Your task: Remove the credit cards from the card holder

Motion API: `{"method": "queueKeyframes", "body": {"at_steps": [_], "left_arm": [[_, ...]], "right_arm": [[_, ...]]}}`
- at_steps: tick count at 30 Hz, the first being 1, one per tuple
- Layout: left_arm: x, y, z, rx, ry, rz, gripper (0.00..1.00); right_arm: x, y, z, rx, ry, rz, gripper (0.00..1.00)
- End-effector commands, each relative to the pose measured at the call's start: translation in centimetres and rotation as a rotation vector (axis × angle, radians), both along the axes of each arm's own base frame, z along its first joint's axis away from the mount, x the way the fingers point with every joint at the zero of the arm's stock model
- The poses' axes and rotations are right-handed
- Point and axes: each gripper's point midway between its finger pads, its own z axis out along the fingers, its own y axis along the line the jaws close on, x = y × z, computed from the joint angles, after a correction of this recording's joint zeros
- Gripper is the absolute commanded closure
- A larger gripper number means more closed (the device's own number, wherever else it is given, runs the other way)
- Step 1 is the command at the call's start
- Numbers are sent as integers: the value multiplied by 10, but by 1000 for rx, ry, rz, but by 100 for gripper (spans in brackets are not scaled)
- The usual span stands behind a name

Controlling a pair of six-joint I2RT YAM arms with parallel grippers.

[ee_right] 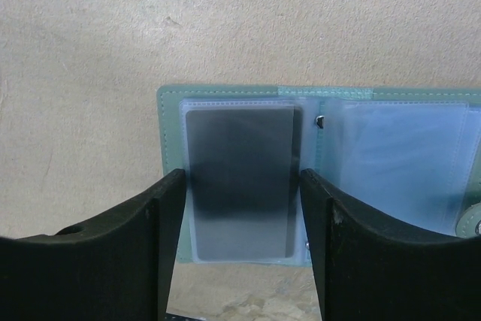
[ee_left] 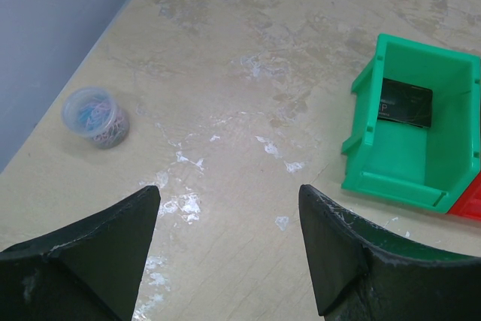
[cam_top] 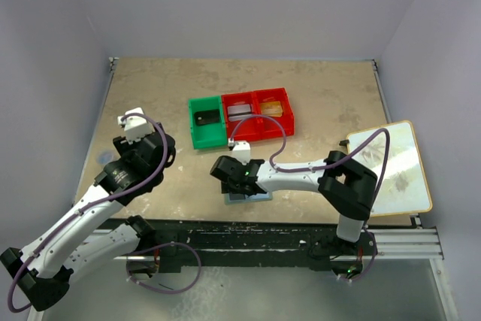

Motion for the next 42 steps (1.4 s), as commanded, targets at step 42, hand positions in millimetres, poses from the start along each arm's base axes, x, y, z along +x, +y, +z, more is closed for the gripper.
{"method": "queueKeyframes", "body": {"at_steps": [42], "left_arm": [[-13, -120, -80, -576, 176, -343, 33]], "right_arm": [[11, 11, -7, 190, 40, 36, 30]]}}
